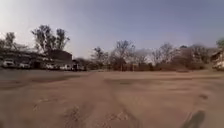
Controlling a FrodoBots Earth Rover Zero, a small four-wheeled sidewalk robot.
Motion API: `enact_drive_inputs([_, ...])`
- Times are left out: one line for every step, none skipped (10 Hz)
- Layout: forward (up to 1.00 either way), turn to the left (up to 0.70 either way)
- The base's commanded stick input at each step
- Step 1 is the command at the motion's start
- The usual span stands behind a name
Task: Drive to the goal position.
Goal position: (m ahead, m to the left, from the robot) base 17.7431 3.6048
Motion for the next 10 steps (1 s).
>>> enact_drive_inputs([0.70,0.00])
enact_drive_inputs([0.70,0.00])
enact_drive_inputs([0.70,0.00])
enact_drive_inputs([0.70,0.00])
enact_drive_inputs([0.70,0.00])
enact_drive_inputs([0.70,0.00])
enact_drive_inputs([0.70,0.00])
enact_drive_inputs([0.70,0.00])
enact_drive_inputs([0.70,0.00])
enact_drive_inputs([0.70,0.00])
